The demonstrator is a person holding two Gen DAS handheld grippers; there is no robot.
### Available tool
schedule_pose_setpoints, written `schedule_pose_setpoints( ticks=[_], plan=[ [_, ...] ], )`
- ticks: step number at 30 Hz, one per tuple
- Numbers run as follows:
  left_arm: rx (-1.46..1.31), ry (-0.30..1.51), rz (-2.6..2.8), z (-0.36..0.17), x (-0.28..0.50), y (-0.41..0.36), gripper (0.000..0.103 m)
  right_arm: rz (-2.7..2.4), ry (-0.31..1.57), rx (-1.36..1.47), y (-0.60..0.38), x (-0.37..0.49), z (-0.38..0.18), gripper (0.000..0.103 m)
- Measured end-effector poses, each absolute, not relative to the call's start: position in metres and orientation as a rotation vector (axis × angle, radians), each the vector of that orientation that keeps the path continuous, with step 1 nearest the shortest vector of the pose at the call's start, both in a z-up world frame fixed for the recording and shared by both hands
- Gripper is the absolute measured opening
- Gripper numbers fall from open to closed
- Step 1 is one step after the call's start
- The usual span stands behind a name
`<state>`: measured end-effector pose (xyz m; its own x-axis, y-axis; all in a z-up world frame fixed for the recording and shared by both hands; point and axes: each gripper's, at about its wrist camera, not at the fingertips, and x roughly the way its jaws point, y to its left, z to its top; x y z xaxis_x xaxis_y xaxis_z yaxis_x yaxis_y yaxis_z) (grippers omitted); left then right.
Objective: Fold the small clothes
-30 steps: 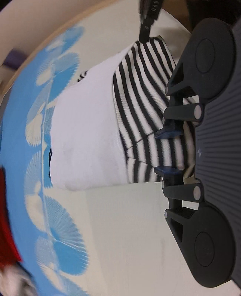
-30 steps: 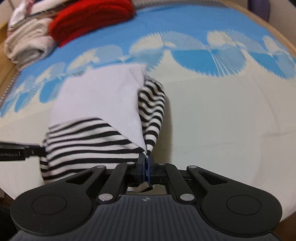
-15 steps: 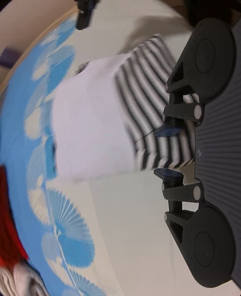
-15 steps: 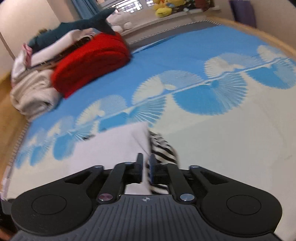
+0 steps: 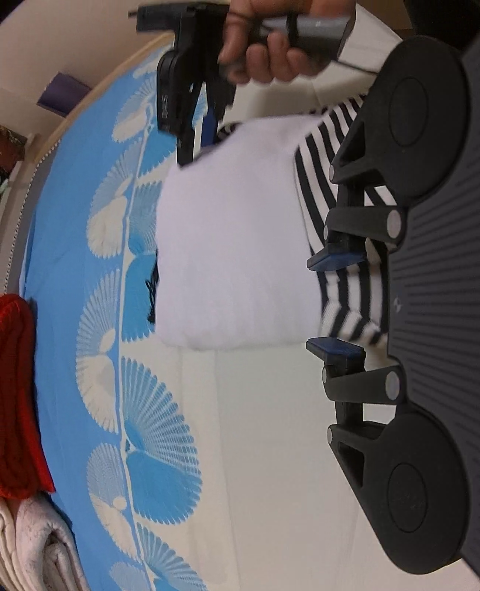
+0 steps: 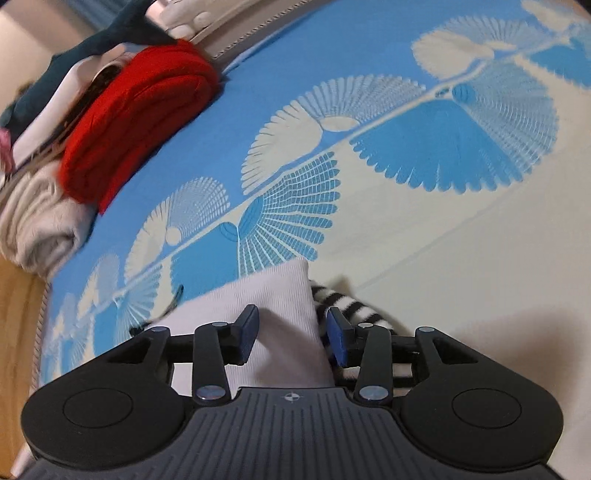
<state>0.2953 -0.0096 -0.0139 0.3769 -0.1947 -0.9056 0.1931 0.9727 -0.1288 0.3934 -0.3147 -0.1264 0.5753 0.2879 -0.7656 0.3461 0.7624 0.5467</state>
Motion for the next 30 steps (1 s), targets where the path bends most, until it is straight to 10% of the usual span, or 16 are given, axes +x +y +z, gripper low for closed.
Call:
schedule_pose_setpoints(
  ticks=[2,7,13,23,30],
  plan=[
    [-0.008,1.16,-0.26,-0.016,0.298,-0.016,0.044,0.0,0.944,0.783,-0.318,0.397,-0.127,0.003],
    [0.009,1.192,-0.282,-0.027,0.298,-0.03,0.045,-0.132,0.892,0.679,-0.321,0.405,-0.12,0.002],
    [0.084,1.258,-0.235,-0.048,0.294,-0.039,0.048,-0.186,0.997,0.447,-0.293,0.417,-0.135,0.004],
    [-0.038,1.176,-0.264,-0.019,0.291,-0.024,0.048,0.019,0.874,0.242,-0.276,0.351,-0.053,0.038],
    [0.043,1.248,-0.235,-0.037,0.288,-0.03,0.048,0.153,1.229,0.074,-0.25,0.317,-0.111,0.039]
  ],
)
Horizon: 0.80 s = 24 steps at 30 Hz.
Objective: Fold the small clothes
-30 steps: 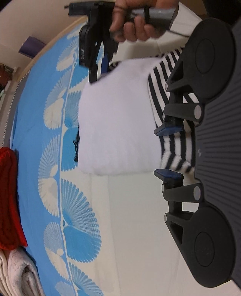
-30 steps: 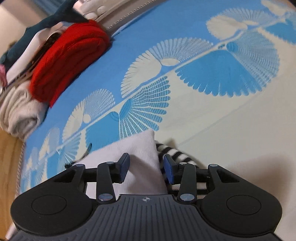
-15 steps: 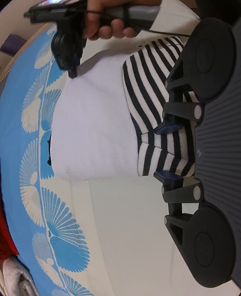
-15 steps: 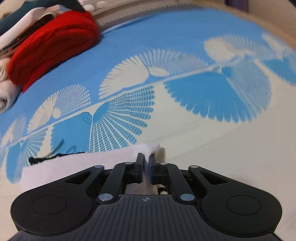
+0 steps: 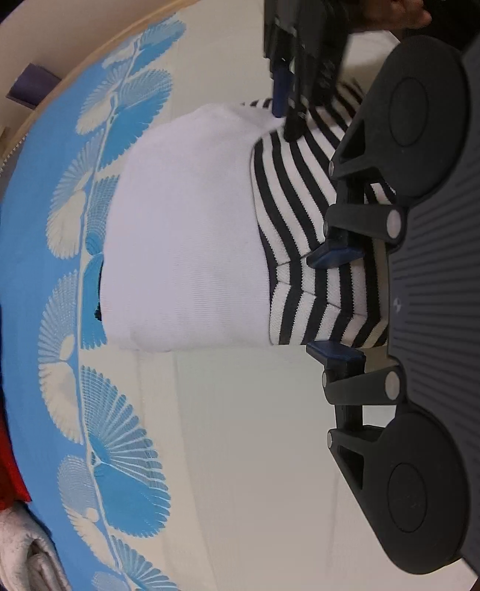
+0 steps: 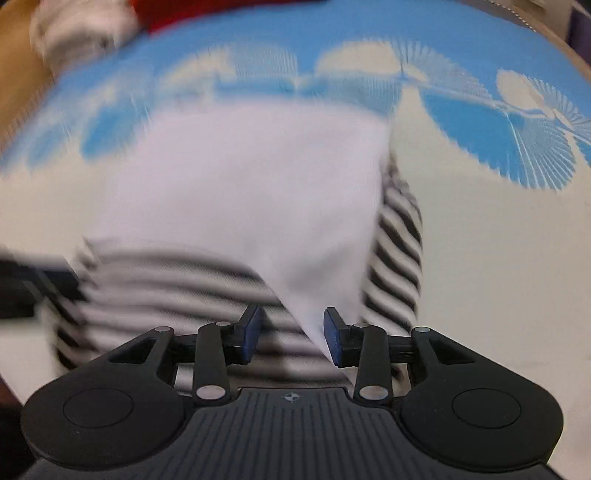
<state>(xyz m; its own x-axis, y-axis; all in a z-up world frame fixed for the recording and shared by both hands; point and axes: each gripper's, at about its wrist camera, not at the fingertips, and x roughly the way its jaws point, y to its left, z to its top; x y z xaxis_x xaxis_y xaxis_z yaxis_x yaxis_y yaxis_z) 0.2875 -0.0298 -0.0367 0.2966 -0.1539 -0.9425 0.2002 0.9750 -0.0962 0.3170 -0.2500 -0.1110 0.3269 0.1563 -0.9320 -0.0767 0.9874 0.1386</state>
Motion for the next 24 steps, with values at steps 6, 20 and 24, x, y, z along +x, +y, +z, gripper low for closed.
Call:
schedule_pose_setpoints(
  ticks=[6,20,24],
  plan=[
    [0.083,1.275,-0.241,-0.046,0.28,-0.026,0.055,0.091,1.244,0.078,-0.259,0.306,-0.108,0.039],
    [0.04,0.909,-0.188,0.049,0.227,-0.008,0.089,-0.023,0.931,0.084,-0.269,0.229,-0.012,0.077],
    [0.039,0.783,-0.117,0.086,0.185,-0.006,0.089,-0.035,0.798,0.102,-0.272,0.189,0.017,0.091]
  ],
)
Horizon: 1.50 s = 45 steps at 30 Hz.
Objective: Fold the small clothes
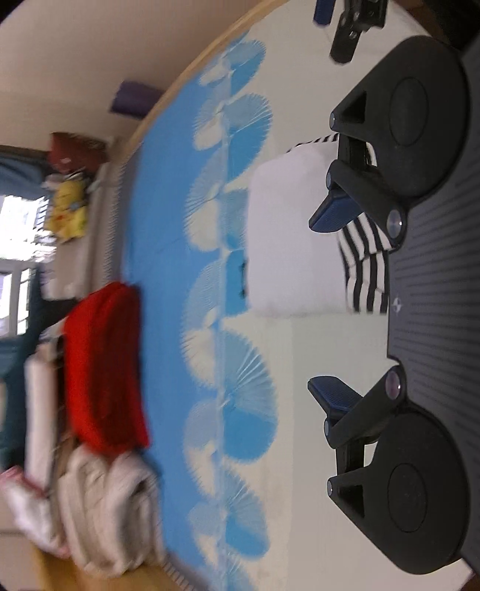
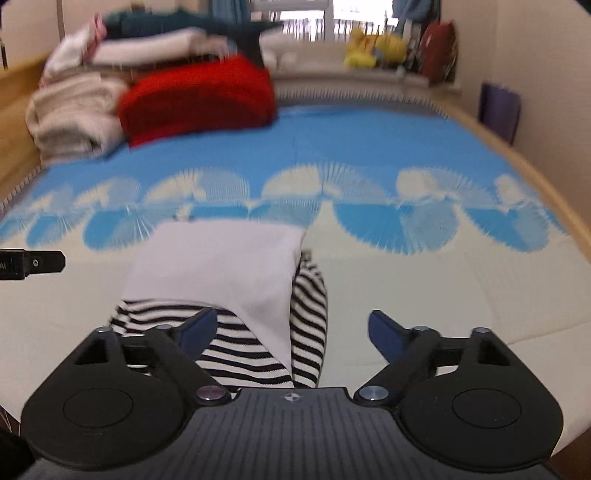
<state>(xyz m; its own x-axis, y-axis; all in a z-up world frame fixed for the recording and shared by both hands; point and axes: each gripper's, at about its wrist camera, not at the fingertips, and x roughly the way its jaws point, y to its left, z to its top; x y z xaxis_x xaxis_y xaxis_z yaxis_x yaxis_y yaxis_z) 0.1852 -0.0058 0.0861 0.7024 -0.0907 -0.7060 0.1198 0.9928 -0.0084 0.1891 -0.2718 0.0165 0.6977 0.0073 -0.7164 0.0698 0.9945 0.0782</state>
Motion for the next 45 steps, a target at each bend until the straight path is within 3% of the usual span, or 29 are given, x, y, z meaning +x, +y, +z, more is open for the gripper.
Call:
schedule_pose_setpoints(
  ticks=[6,12,15,18,23,45],
  plan=[
    [-0.073,0.781,-0.038,0.098,0.11,-0.011,0.089,-0.035,0.704,0.119,-0.266,0.135,0.023,0.095],
    [0.052,0.824,-0.051,0.052,0.054,-0.037,0.089,-0.026,0.765,0.178,-0.255,0.107,0.005,0.095],
    [0.036,0.863,-0.076,0.044,0.063,-0.039,0.089,-0.036,0.77,0.076,-0.243,0.109,0.0,0.095],
    [0.062,0.849,-0.052,0.036,0.076,-0.034,0.101,-0.027,0.782,0.078,-0.238,0.113,-0.002,0.095],
    [-0.063,0.94,-0.028,0.023,0.094,-0.016,0.101,-0.043,0.793,0.08,-0.231,0.115,-0.007,0.095],
    [0.012,0.912,-0.087,0.013,0.094,-0.041,0.102,0.005,0.833,0.038,-0.219,0.126,-0.019,0.095]
  ],
)
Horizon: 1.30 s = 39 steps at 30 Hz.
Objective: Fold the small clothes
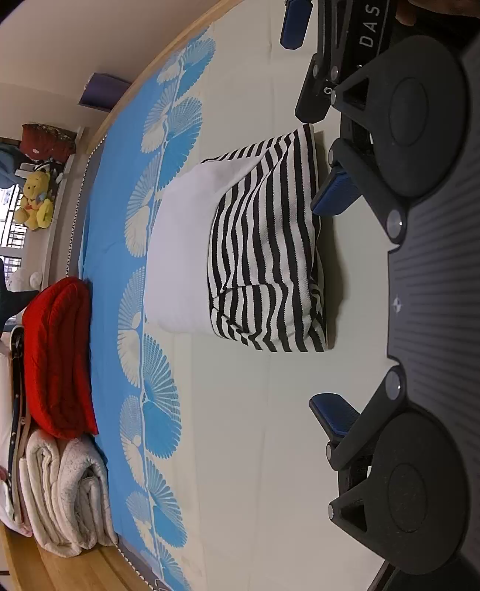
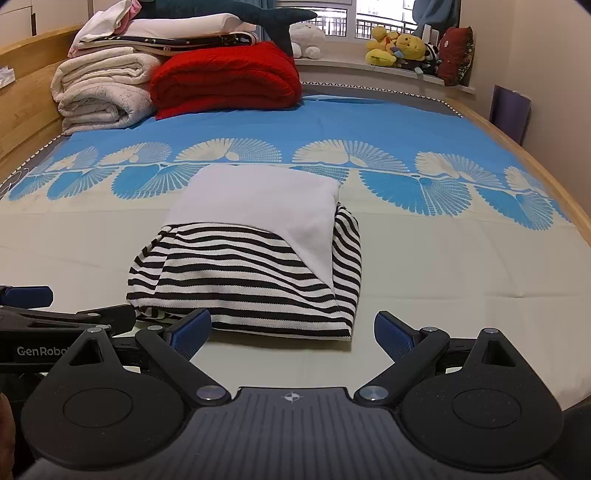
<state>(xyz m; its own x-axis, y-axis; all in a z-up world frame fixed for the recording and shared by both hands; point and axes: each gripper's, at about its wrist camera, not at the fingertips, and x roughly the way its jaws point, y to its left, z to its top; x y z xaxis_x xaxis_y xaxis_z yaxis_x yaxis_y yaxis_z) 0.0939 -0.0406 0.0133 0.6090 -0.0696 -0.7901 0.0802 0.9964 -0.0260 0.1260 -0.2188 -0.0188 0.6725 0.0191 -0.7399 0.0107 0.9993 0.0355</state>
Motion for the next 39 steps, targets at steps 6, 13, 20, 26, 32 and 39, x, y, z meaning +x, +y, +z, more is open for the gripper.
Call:
schedule_pose_setpoints(
  ticks=[6,13,20,26,32,39],
  plan=[
    [0.013,0.912,-0.088,0.0138,0.0947,-0.0407,0.102,0.003,0.831,0.03,-0.2184,0.1256,-0.0183,0.095],
    [0.014,0.912,-0.089,0.0134,0.0948,-0.0411,0.102,0.004,0.827,0.026,-0.2177,0.1245,-0.0179,0.095],
    [0.015,0.912,-0.089,0.013,0.0946,-0.0417,0.102,0.003,0.829,0.028,-0.2176,0.1241,-0.0175,0.095],
    [0.014,0.914,-0.09,0.0124,0.0944,-0.0416,0.102,0.003,0.829,0.027,-0.2176,0.1243,-0.0177,0.095],
    [0.015,0.914,-0.09,0.0127,0.0945,-0.0414,0.102,0.002,0.83,0.027,-0.2174,0.1244,-0.0178,0.095],
    [0.014,0.917,-0.09,0.0103,0.094,-0.0418,0.102,0.003,0.831,0.028,-0.2173,0.1245,-0.0182,0.095]
  ],
)
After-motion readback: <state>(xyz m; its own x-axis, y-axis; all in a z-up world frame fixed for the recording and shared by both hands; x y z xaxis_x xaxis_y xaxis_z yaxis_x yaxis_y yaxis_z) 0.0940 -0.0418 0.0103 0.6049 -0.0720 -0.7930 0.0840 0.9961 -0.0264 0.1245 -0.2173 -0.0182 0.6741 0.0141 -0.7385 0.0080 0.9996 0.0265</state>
